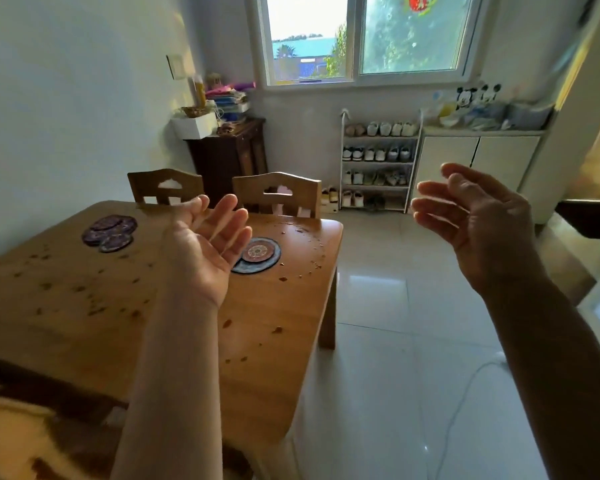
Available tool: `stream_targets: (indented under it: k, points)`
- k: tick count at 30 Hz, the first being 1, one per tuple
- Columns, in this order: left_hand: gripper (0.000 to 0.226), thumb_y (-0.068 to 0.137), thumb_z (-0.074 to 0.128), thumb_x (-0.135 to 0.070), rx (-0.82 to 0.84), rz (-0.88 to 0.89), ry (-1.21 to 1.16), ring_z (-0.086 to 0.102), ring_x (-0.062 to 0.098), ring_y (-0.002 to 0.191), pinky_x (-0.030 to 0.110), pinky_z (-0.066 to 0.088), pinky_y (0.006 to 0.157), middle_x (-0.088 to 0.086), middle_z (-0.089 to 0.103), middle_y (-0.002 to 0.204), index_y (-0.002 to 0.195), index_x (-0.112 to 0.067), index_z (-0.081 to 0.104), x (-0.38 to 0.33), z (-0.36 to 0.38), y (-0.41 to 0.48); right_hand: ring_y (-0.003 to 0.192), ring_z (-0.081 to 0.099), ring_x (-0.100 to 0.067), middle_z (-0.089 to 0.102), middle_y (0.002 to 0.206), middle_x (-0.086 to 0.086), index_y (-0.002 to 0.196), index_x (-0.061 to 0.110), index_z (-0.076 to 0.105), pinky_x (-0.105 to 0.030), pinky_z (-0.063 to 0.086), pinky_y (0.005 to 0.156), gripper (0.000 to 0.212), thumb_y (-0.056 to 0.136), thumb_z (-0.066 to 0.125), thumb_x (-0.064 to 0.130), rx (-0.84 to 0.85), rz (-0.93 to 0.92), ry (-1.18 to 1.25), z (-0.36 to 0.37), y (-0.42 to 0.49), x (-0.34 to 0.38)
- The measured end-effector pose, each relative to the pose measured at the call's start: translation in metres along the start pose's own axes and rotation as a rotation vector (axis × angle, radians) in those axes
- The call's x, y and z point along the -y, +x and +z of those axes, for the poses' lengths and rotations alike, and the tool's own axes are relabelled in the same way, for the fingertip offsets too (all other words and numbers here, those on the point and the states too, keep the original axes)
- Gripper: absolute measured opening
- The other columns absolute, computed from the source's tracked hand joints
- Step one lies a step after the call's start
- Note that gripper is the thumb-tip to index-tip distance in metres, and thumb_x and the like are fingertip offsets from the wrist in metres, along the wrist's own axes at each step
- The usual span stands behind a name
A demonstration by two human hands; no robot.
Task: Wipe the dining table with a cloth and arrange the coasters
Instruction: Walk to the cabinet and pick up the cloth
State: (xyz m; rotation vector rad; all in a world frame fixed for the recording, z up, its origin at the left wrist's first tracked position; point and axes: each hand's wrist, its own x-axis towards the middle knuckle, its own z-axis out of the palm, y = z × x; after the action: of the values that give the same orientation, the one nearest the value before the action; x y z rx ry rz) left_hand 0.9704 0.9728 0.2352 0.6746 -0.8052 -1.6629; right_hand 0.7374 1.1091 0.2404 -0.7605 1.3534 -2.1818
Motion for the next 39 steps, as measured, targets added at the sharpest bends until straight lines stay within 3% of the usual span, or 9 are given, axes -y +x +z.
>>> stream_targets:
  k: [10, 16, 32, 39]
  points:
    - [0.016, 0.097, 0.048, -0.030, 0.033, -0.040, -0.007, 0.073, 0.019, 0.089, 0.033, 0.058, 0.072, 0.001, 0.073, 0.103, 0.107, -0.021, 0.055, 0.097, 0.111, 0.055, 0.080, 0.072, -0.021, 0.072, 0.094, -0.009, 0.112, 0.012, 0.061, -0.035, 0.060, 0.076, 0.019, 0.101, 0.046, 0.012, 0.017, 0.051, -0.026, -0.086, 0.129, 0.002]
    - [0.014, 0.097, 0.048, -0.028, 0.038, -0.043, 0.001, 0.073, 0.021, 0.091, 0.035, 0.057, 0.076, 0.003, 0.074, 0.104, 0.103, -0.019, 0.057, 0.132, 0.157, 0.114, 0.080, 0.071, -0.023, 0.072, 0.095, -0.012, 0.111, 0.011, 0.062, -0.036, 0.060, 0.074, 0.019, 0.101, 0.045, 0.011, 0.011, 0.076, -0.012, -0.102, 0.210, -0.019]
    - [0.021, 0.098, 0.047, -0.029, 0.047, -0.090, -0.094, 0.073, 0.021, 0.089, 0.036, 0.057, 0.080, 0.003, 0.073, 0.104, 0.114, -0.018, 0.056, 0.224, 0.309, 0.418, 0.077, 0.071, -0.025, 0.074, 0.091, -0.010, 0.112, 0.010, 0.064, -0.038, 0.059, 0.074, 0.021, 0.101, 0.046, 0.011, 0.089, 0.091, -0.104, -0.046, 0.535, -0.110]
    - [0.020, 0.099, 0.046, -0.030, -0.009, -0.078, -0.066, 0.073, 0.020, 0.089, 0.034, 0.057, 0.075, 0.003, 0.073, 0.104, 0.112, -0.019, 0.058, 0.239, 0.328, 0.515, 0.075, 0.072, -0.022, 0.075, 0.087, -0.008, 0.114, 0.009, 0.063, -0.037, 0.059, 0.072, 0.022, 0.101, 0.046, 0.012, 0.152, 0.116, -0.019, -0.006, 0.644, -0.147]
